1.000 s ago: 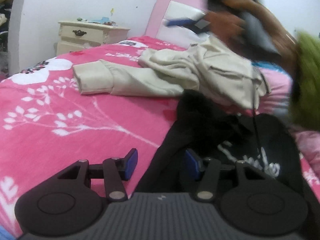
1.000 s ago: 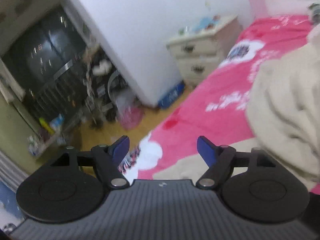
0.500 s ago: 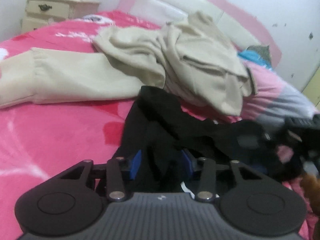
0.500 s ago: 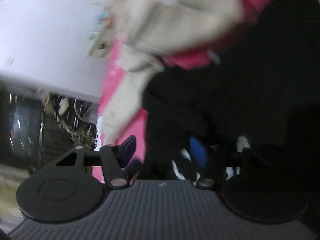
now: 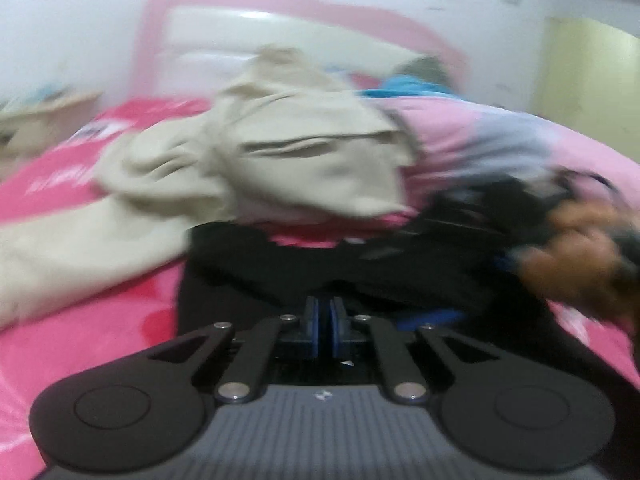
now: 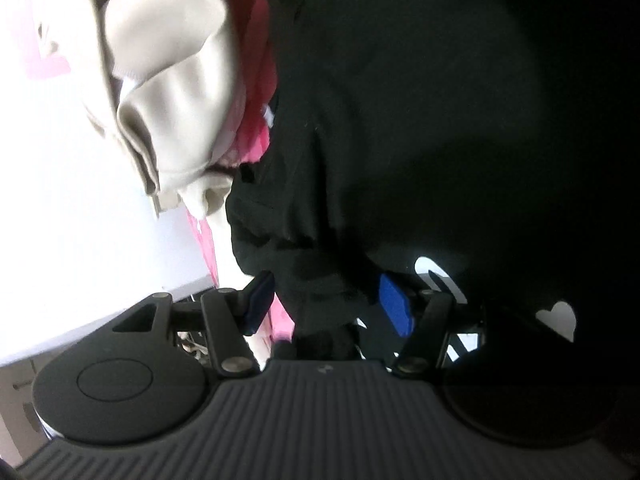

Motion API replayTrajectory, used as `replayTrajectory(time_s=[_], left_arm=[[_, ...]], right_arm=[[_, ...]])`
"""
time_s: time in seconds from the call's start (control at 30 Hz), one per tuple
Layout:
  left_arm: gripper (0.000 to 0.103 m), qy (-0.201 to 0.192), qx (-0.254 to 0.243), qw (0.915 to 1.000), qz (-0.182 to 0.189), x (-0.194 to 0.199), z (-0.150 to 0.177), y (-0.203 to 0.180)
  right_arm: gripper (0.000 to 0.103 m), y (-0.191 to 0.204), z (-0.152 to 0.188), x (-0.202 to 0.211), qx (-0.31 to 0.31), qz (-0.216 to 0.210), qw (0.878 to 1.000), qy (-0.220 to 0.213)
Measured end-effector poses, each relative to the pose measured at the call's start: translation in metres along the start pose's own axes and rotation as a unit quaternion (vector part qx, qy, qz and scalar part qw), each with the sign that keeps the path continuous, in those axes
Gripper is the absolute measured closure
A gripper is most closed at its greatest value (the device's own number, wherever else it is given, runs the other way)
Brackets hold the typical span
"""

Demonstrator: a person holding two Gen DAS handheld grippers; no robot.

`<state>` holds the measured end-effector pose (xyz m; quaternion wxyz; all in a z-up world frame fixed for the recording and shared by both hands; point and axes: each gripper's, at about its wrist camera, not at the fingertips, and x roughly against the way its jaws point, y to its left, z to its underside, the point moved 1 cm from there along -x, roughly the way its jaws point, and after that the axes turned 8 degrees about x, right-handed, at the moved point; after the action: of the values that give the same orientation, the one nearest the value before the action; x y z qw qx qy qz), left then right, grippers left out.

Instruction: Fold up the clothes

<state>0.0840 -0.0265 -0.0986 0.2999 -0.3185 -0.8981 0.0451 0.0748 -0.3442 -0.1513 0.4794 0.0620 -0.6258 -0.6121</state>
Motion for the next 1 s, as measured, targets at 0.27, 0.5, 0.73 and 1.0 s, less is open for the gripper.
replayTrajectory(time_s=[0.27,0.5,0.73,1.0], left_arm=[[0.078,0.032,-0.09,0.995,0.027,0.01,0.018,-0.024],[0.054,0.028,-0.108,0.9936,-0.014,0.012,0.025,-0.033],[0.097,0.069,-0.142,0.9856,-0.06,0.0,0.034,-0.048],[0.1,0.026,-0.115,0.9893,-0.086,0.032,0.023,-0.045]], right_arm=[[0.046,0.002,0.007,0.006,0.012,0.019,1.0,0.002],[0.05,0.001,0.016,0.012,0.021,0.038,0.999,0.001],[0.09,-0.01,0.03,0.023,0.022,0.049,0.998,-0.018],[0.102,-0.004,0.049,0.042,0.075,0.031,0.996,-0.048]])
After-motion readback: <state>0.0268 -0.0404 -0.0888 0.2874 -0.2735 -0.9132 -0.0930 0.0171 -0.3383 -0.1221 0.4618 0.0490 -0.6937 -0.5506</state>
